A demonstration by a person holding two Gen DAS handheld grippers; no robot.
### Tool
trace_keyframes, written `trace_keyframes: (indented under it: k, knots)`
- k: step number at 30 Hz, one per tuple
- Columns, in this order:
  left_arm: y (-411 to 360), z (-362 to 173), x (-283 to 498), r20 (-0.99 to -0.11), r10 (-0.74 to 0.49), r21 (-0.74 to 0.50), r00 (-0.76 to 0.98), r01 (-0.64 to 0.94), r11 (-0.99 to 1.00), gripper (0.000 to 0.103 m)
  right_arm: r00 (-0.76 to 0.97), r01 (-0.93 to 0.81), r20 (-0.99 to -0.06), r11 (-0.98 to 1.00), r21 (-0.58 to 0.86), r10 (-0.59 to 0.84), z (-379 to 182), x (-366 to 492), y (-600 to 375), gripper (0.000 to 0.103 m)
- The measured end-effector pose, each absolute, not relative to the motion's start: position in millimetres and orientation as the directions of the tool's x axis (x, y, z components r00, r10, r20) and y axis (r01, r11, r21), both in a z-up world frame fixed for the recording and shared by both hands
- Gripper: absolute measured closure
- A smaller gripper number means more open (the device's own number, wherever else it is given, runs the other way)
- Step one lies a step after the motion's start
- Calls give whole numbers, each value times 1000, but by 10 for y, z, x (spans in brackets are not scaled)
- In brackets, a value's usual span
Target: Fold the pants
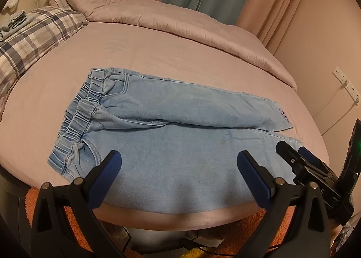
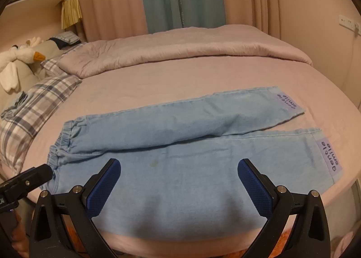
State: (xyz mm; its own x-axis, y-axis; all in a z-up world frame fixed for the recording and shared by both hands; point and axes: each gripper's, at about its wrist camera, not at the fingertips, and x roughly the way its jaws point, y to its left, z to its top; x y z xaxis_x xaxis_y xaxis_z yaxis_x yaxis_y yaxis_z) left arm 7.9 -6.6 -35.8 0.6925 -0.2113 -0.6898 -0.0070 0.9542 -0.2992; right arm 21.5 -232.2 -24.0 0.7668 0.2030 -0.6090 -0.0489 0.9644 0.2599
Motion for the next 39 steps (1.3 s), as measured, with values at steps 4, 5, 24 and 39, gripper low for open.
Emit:
trace_keyframes:
  k: [4, 5, 24, 39]
  knots:
    - [-67, -359, 84, -691, -210, -298, 692, -8, 955, 1, 766, -46, -611, 964, 260, 202, -249, 215, -2319, 0]
    - [-64, -363, 83, -692, -209, -298, 690, -10, 955, 1, 765, -47, -611, 964, 261, 203, -249, 217, -2318, 0]
    - [-60, -352, 103, -694, -210, -297, 688, -8, 955, 1, 765, -46, -610, 963, 266, 205, -273, 214, -2332, 0]
    - [-46, -311, 92, -694, -211, -300, 689, -10, 954, 1, 763, -47, -611, 962, 268, 208, -266, 216, -2334, 0]
